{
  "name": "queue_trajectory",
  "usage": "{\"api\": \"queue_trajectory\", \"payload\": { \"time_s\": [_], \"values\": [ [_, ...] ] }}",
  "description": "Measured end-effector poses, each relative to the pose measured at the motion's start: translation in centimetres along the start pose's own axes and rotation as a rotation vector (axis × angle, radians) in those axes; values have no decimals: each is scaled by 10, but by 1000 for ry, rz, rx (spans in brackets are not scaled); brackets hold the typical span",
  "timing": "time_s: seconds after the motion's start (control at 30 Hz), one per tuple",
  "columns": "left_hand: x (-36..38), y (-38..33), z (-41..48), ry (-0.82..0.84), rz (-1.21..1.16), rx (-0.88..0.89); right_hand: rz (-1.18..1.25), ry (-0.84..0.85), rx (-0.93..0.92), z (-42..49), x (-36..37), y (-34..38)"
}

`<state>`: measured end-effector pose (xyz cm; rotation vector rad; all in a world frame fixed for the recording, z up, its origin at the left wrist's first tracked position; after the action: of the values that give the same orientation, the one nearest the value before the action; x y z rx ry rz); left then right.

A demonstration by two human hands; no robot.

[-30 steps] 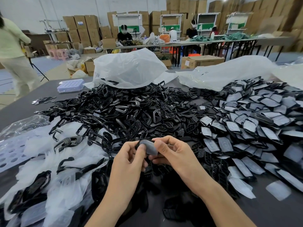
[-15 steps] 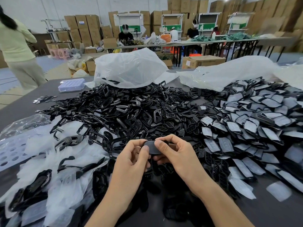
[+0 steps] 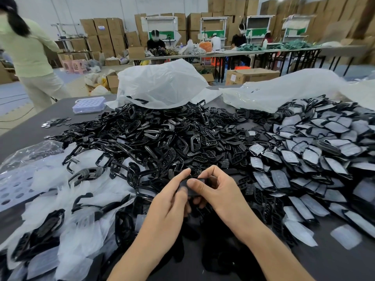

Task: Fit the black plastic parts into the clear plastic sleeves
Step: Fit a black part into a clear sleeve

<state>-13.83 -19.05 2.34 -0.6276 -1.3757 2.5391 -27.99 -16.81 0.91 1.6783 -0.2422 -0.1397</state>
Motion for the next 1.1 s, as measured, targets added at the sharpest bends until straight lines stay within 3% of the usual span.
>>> {"api": "queue_trajectory", "payload": {
  "time_s": [0.4,0.6,0.7,1.1],
  "values": [
    [-10,9,2,-166,-20,-41,-72,63,-44,-6,10,5],
    [1,1,-2,-121,-145,-56,-69,36,-32,-5,7,5],
    [-1,-1,0,-130,-47,-23,-49,40,-33,-6,5,6],
    [-10,-4,2,-224,-33,10,268,97,25,-3,8,4]
  ]
}}
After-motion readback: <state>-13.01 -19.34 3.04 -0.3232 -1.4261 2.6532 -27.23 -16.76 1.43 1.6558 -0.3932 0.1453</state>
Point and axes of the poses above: each hand's wrist, its own z-axis towards the middle knuckle, its own x-axis out of the palm, y = z × x, the point moved 6 cm from there along z, towards the middle knuckle, and after that the axes turned 15 degrees about x, right-handed, at the moved point
